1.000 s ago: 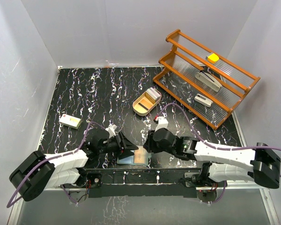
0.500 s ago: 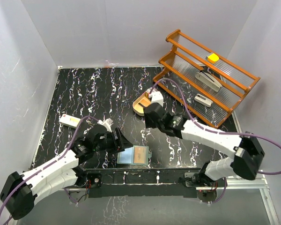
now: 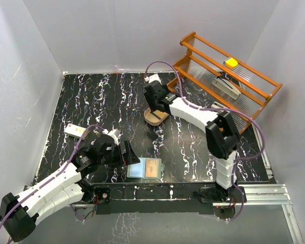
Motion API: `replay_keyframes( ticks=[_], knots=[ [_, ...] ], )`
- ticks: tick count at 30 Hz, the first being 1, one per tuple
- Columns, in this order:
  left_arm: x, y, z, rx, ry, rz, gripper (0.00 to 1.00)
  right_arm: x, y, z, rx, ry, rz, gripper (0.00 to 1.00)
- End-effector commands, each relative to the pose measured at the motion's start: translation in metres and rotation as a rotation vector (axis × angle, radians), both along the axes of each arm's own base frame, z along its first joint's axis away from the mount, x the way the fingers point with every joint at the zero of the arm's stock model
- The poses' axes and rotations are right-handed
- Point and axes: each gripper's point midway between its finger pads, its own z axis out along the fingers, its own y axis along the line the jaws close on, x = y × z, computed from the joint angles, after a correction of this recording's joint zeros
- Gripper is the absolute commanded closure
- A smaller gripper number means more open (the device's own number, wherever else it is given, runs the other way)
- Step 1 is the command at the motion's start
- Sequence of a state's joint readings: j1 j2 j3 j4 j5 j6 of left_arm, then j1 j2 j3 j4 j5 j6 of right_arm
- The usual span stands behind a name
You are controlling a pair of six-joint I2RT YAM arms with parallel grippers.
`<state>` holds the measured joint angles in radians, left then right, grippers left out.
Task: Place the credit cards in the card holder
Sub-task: Pick up the credit card from the storage box.
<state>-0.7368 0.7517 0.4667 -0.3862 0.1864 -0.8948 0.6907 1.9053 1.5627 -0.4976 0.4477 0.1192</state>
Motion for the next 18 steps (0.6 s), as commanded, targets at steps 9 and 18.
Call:
replay_keyframes(
  ticks=[9, 18],
  knots=[
    [-0.001, 0.002, 0.014, 0.013, -0.038, -0.038, 0.01, 0.066, -0.011, -0.013, -0.236, -0.026, 0.013, 0.39],
    [-0.001, 0.002, 0.010, 0.030, -0.028, -0.049, 0.01, 0.080, -0.023, -0.027, -0.373, -0.038, -0.022, 0.46]
  ],
)
